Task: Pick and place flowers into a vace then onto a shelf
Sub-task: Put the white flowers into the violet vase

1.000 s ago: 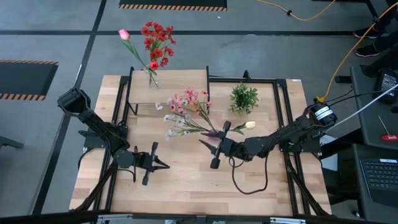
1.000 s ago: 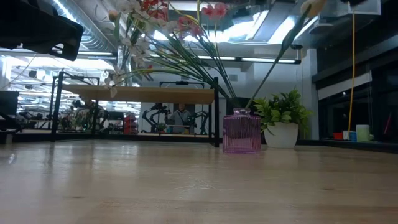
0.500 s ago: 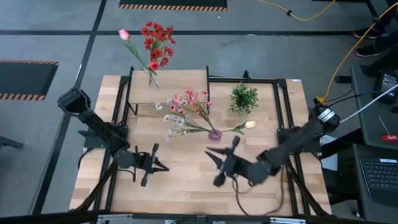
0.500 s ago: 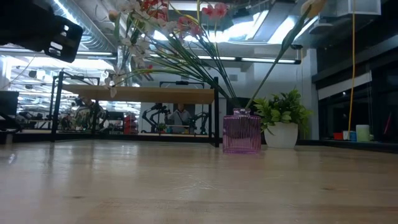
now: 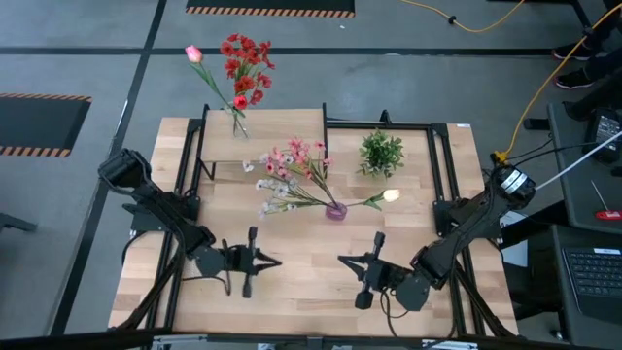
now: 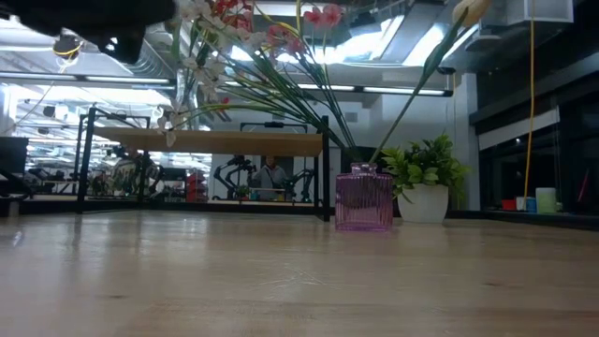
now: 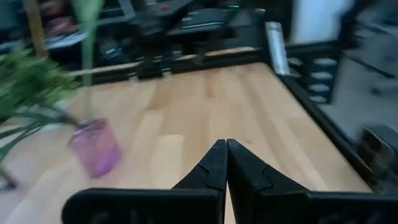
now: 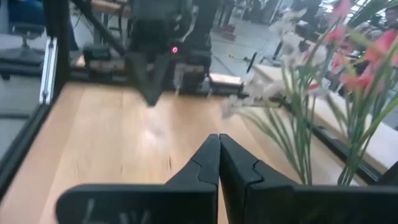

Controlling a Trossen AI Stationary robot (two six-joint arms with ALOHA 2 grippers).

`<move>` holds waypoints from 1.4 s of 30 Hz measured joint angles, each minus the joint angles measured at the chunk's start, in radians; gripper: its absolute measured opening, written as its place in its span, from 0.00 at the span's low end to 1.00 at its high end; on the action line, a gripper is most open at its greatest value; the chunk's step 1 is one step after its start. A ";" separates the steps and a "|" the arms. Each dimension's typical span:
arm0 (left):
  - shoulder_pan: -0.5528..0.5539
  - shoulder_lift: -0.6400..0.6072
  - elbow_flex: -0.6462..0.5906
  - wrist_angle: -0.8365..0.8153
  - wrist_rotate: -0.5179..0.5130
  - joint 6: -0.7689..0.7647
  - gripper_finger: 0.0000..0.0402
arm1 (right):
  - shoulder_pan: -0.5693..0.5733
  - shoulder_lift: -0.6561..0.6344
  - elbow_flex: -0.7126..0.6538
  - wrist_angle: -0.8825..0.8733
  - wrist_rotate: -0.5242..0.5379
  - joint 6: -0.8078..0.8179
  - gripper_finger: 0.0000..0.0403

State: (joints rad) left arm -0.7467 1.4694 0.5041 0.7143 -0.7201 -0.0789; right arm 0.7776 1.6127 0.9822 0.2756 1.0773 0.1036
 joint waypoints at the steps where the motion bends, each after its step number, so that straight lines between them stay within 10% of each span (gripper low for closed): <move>1: 0.008 0.014 0.013 0.000 -0.028 -0.032 0.00 | 0.000 0.000 -0.011 -0.003 -0.004 0.006 0.02; 13: 0.120 0.247 0.138 0.000 -0.080 -0.172 0.05 | -0.003 0.000 -0.040 -0.012 -0.007 0.048 0.03; 26: 0.204 0.393 0.183 0.180 -0.353 -0.246 0.08 | -0.003 0.000 -0.040 -0.027 -0.007 0.046 0.03; 42: 0.341 0.402 0.182 0.235 -0.272 -0.310 0.40 | -0.003 0.000 -0.040 -0.027 -0.008 0.046 0.03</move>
State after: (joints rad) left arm -0.4062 1.8717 0.6865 0.9490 -0.9923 -0.3886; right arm 0.7742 1.6131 0.9421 0.2485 1.0695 0.1497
